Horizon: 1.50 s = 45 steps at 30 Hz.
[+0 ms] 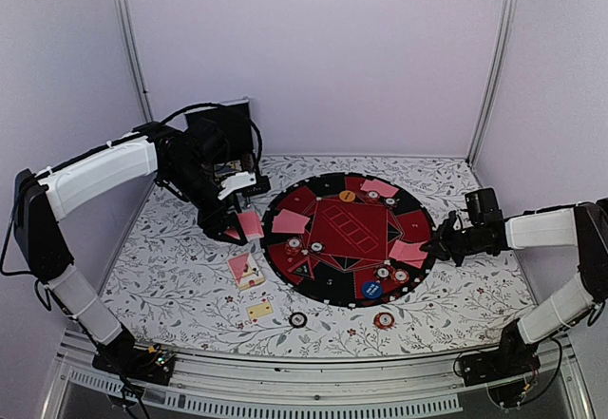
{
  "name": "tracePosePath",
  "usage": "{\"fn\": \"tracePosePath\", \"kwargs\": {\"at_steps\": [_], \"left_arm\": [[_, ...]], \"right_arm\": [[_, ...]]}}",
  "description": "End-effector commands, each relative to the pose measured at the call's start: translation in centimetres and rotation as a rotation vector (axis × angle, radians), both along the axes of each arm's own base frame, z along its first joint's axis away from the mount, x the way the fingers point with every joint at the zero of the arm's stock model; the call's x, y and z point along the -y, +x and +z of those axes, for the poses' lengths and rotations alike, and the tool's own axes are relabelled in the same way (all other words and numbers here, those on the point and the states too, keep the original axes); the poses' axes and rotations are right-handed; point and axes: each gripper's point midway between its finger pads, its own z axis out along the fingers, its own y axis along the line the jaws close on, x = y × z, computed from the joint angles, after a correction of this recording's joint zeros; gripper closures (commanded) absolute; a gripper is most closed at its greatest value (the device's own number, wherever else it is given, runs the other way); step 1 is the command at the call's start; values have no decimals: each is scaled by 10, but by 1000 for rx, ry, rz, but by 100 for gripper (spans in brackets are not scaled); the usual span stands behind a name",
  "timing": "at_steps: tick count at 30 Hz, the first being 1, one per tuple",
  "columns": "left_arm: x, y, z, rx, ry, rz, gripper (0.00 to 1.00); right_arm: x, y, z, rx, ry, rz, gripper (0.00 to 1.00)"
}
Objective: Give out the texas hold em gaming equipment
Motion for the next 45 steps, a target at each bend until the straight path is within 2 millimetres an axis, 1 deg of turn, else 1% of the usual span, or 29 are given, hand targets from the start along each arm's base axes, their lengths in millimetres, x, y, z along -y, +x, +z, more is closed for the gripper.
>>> {"fn": "tracePosePath", "kwargs": {"at_steps": [1,2,6,7,8,12,13,14,15,16,19,21,25,27,30,32,33,36,37,38,39,40,41,42,43,45], "left_arm": [[3,-5,10,23,-28,-20,100],[3,-5,10,23,-28,-20,100],[4,-5,10,21,-29,-22,100],[4,-5,10,23,-30,-23,100],[4,-5,10,21,-30,-22,100],[4,-5,10,20,-31,-23,100],[4,-5,10,18,-30,-24,100],[5,-4,10,19,-31,-24,100],[5,-5,11,19,-32,-25,100],[5,-5,10,17,-33,-25,100],[5,-5,10,17,-33,-25,100],[5,-5,10,17,-33,-24,100],[4,-6,12,23,-35,-24,100],[4,-6,12,25,-36,-22,100],[4,-6,12,26,-35,-22,100],[5,-5,13,27,-39,-21,100],[5,-5,14,29,-41,-21,100],[5,-3,14,33,-38,-16,100],[5,-2,13,34,-35,-15,100],[5,-2,13,32,-34,-14,100],[5,-2,13,33,-33,-14,100],[5,-2,14,34,-35,-13,100],[6,-2,15,37,-38,-13,100],[6,-2,16,37,-40,-12,100],[6,-1,16,38,-42,-12,100],[7,-1,16,35,-44,-11,100]], "right_arm": [[13,-4,-14,-38,-78,-28,97],[15,-5,-15,-45,-87,-29,93],[20,-7,-10,-47,-123,-33,64],[23,-6,-8,-46,-136,-41,56],[24,-6,-4,-40,-144,-45,45],[30,-1,15,-21,-179,-60,32],[32,0,20,-17,-195,-63,27],[35,2,25,-17,-216,-68,19],[36,5,31,-8,-226,-69,9],[36,9,39,12,-226,-72,2],[33,22,66,77,-195,-85,1],[28,27,76,84,-139,-90,1],[1,35,93,162,6,10,1],[-10,38,105,198,26,30,1],[-35,38,125,248,48,91,1],[-61,36,136,269,82,156,1],[-77,34,138,269,101,192,1],[-128,24,151,289,174,321,1],[-150,17,149,280,201,378,1],[-169,12,151,277,233,420,1],[-188,8,160,295,259,464,1],[-207,4,156,278,269,502,1],[-224,-1,160,279,283,541,1],[-240,-5,156,266,289,578,1],[-255,-10,157,261,304,615,1],[-285,-18,150,251,351,684,1]]}}
